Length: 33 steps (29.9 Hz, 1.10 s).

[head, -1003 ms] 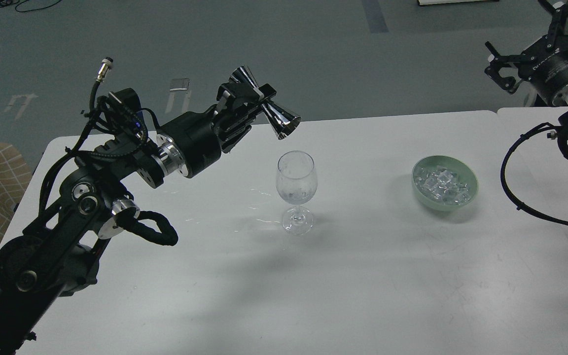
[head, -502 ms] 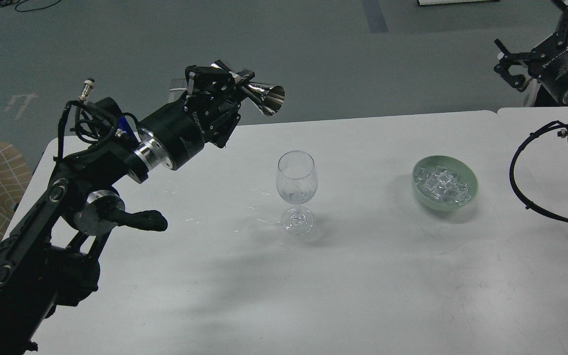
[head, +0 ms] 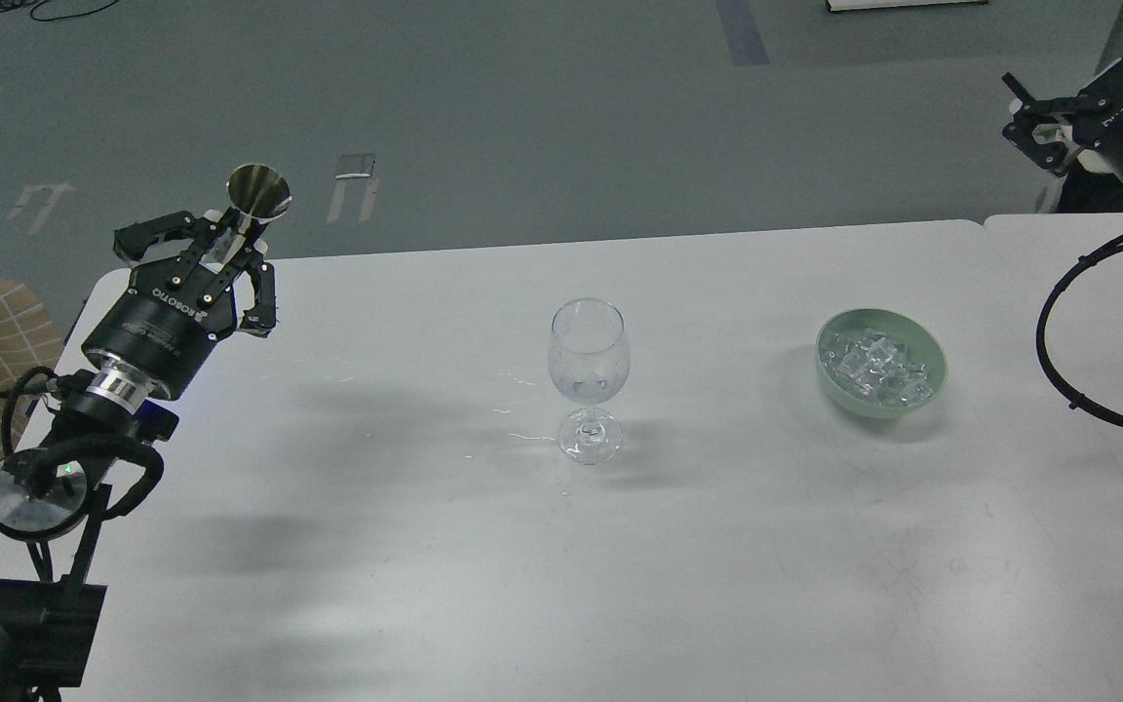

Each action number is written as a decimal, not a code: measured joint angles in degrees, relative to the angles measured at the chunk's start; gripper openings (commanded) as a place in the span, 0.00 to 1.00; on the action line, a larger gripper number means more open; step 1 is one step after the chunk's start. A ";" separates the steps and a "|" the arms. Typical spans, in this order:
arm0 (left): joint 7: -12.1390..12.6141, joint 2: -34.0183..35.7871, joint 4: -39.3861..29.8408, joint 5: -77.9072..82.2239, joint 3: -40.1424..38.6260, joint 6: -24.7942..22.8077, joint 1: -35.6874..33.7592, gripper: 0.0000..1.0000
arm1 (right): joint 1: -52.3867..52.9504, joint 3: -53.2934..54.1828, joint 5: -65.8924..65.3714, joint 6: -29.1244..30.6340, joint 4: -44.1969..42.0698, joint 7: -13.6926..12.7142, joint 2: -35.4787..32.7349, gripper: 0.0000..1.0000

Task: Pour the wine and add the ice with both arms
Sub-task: 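Turn the jigger upright and bring it back with the left gripper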

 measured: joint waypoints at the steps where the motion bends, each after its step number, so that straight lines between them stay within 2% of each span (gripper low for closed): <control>1: -0.56 -0.38 1.49 -0.66 -0.04 -0.13 0.20 0.00 | 0.00 -0.09 0.00 -0.06 0.00 -0.09 -0.15 1.00; 8: -4.39 -3.37 16.18 -1.85 0.68 -5.41 0.01 0.00 | -0.05 -0.20 -0.16 -1.22 0.64 0.01 0.20 1.00; 12: -5.06 -4.86 21.88 -1.91 0.74 -6.44 -1.44 0.00 | -0.13 -0.20 -0.18 -2.32 1.59 0.04 0.03 1.00; 27: -5.18 -7.65 28.46 -2.02 0.82 -5.40 -3.17 0.00 | -0.94 -0.45 -0.59 -2.67 1.84 0.00 -0.76 1.00; 29: -5.14 -7.67 28.58 -2.02 0.82 -5.23 -3.70 0.05 | -0.91 -0.45 -0.61 -2.71 1.86 0.00 -0.60 1.00; 33: -5.04 -7.67 28.74 -2.02 0.82 -4.09 -4.60 0.09 | -0.90 -0.46 -0.63 -3.18 2.04 0.00 -0.31 1.00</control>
